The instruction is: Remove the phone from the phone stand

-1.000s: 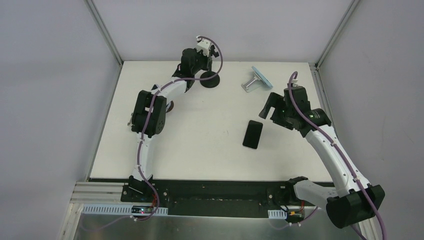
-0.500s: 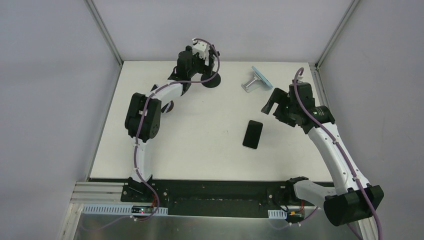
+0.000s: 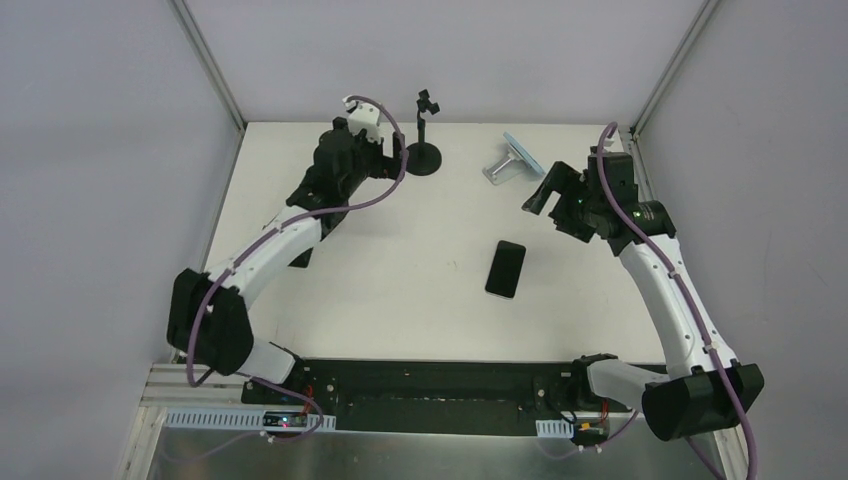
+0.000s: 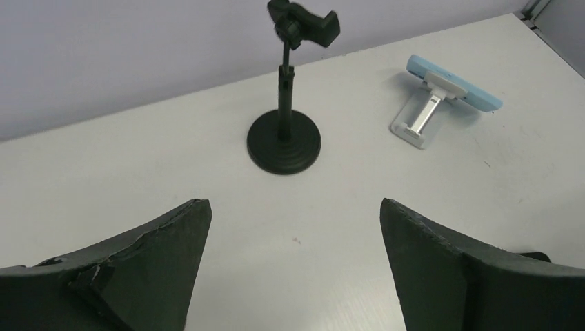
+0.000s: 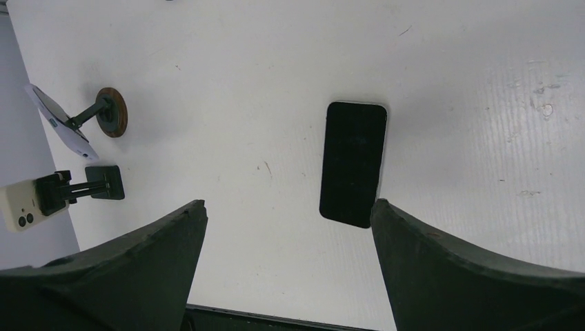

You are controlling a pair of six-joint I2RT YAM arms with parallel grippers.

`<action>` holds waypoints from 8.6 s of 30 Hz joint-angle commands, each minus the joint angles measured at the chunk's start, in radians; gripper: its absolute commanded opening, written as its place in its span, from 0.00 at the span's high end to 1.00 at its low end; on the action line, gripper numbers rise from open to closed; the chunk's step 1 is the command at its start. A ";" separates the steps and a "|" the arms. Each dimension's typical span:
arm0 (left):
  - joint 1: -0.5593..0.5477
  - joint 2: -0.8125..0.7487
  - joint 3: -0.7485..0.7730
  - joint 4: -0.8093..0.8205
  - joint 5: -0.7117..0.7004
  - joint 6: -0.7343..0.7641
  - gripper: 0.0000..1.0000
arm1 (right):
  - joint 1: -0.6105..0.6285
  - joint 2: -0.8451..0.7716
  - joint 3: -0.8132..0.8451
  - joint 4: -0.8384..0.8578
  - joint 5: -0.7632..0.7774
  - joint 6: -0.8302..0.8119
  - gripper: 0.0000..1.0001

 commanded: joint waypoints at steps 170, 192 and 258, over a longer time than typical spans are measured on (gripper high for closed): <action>0.002 -0.577 -0.359 -0.592 -0.079 -0.047 0.07 | -0.246 0.849 0.221 1.094 -0.137 1.352 1.00; 0.002 -0.625 -0.203 -0.505 0.093 -0.364 0.07 | -0.149 0.370 -0.062 1.233 -0.059 0.797 1.00; -0.221 -0.353 -0.166 0.230 0.432 -0.976 1.00 | 0.164 -0.437 -0.505 0.905 -0.405 0.069 0.28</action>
